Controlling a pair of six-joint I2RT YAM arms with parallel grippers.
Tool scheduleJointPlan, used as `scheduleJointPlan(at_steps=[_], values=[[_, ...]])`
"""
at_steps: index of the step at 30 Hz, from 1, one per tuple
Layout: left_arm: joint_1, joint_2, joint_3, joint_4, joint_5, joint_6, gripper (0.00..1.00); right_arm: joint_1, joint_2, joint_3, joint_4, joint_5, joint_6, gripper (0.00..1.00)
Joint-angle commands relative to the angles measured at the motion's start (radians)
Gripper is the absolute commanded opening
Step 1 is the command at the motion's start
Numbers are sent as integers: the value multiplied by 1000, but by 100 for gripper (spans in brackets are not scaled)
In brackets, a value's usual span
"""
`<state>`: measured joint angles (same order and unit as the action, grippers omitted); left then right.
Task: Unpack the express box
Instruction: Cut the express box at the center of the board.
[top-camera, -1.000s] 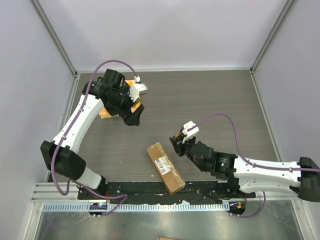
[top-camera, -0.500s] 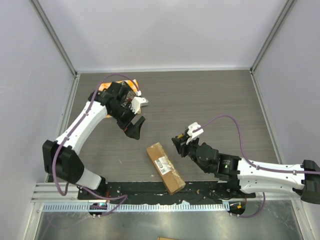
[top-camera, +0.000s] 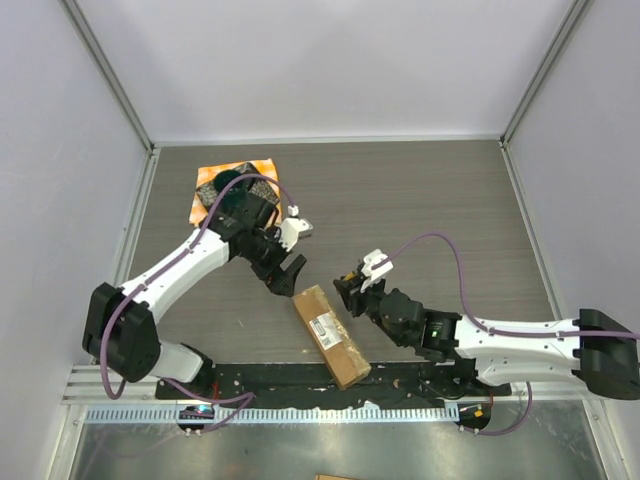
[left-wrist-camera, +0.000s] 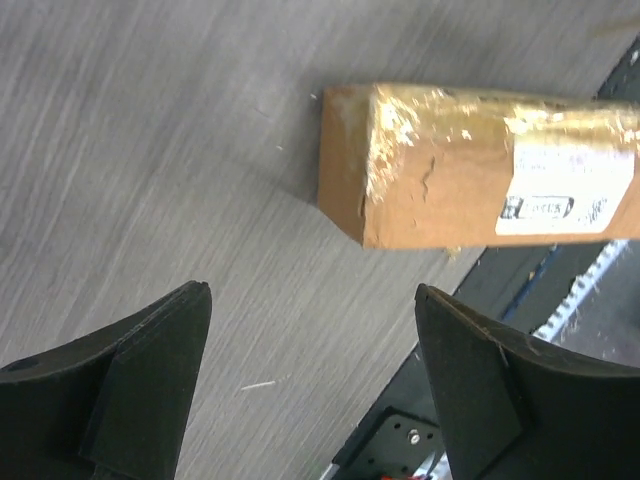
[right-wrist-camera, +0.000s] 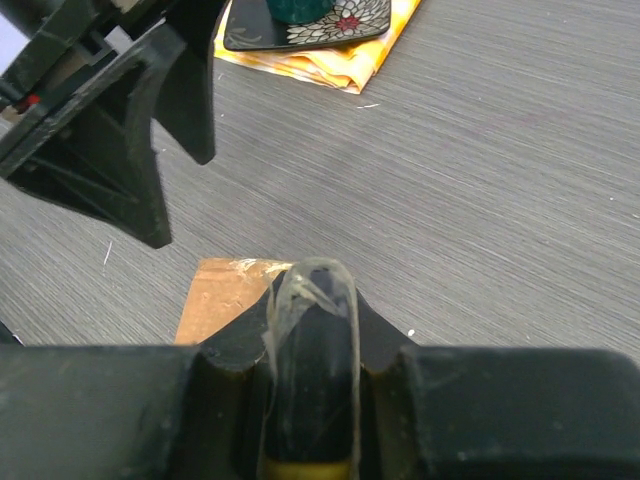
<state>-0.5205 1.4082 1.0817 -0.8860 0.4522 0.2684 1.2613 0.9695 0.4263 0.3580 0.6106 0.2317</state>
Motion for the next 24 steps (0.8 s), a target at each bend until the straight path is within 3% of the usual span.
scheduleJointPlan(at_steps=[1, 8, 16, 24], values=[[-18, 21, -2, 153, -32, -97, 86, -3, 84, 3, 186, 8, -26, 1], [-21, 113, 23, 196, -4, -106, 66, -3, 207, 5, 337, 15, -25, 1], [-21, 135, 29, 174, 144, -116, 68, -3, 268, 3, 407, 44, -42, 1], [-21, 133, 12, 179, 183, -98, 64, -3, 356, -3, 502, 72, -89, 1]])
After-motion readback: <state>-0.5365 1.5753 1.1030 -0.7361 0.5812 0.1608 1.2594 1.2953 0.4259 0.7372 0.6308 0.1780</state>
